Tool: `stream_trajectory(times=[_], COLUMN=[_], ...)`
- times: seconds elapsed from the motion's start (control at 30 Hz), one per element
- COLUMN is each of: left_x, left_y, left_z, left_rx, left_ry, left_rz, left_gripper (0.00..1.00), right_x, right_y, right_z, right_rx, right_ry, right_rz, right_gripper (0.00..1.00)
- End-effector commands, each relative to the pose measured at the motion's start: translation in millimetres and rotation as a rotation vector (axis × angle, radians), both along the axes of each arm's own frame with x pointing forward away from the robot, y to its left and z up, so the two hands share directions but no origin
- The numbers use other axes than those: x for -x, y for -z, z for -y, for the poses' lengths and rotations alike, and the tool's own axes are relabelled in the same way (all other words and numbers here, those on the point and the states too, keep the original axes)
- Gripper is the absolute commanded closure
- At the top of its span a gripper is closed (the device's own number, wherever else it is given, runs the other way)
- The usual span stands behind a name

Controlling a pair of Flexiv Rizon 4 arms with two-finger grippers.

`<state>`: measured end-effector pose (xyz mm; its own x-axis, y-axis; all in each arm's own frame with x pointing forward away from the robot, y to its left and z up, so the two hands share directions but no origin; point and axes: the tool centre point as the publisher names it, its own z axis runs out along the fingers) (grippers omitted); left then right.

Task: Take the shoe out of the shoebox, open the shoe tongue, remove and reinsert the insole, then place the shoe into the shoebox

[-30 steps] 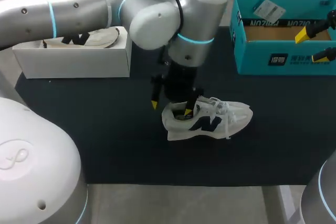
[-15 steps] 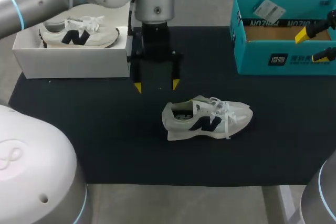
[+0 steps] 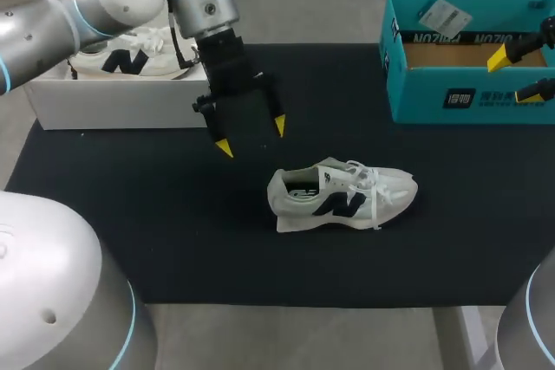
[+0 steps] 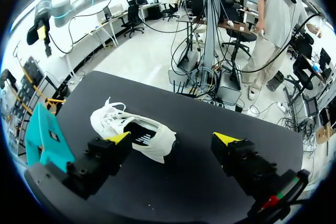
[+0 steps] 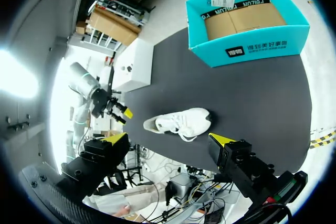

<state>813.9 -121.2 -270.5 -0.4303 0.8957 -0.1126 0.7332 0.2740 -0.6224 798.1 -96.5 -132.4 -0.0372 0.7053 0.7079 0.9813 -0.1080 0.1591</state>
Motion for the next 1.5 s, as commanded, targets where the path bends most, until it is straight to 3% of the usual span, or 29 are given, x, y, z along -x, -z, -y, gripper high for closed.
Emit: stream_trajectory(times=[0.03,0.2,0.43,0.53,0.8,1.13,1.5], left_x=[2.4,2.4,19.2,24.8,37.6,9.2,17.3], left_y=[1.3,1.3,-12.8,-14.9,-8.2,21.6,27.5], left_z=[-1.8,-1.8,-20.3,-27.6,-31.4,-12.7,-6.1], left_rx=[0.029,0.029,0.157,0.25,0.354,0.269,0.248], left_ry=[-0.026,-0.026,-0.683,-0.862,-1.238,-1.243,-1.24], left_rz=[0.015,0.015,0.03,0.022,0.158,0.152,0.072], left_gripper=[0.0,0.0,0.0,0.0,0.0,0.0,0.0], right_x=[0.0,0.0,0.0,0.0,0.0,0.0,0.0], right_y=[0.2,0.2,0.2,0.2,0.2,0.2,0.2], right_z=[-0.1,-0.1,-0.1,-0.1,-0.1,-0.1,-0.1], right_rx=[0.002,0.002,0.002,0.002,0.002,0.002,0.002], right_ry=[0.001,0.001,0.001,0.001,0.001,0.001,0.001], right_rz=[-0.001,-0.001,-0.001,-0.001,-0.001,-0.001,-0.001], right_gripper=[0.0,0.0,0.0,0.0,0.0,0.0,0.0])
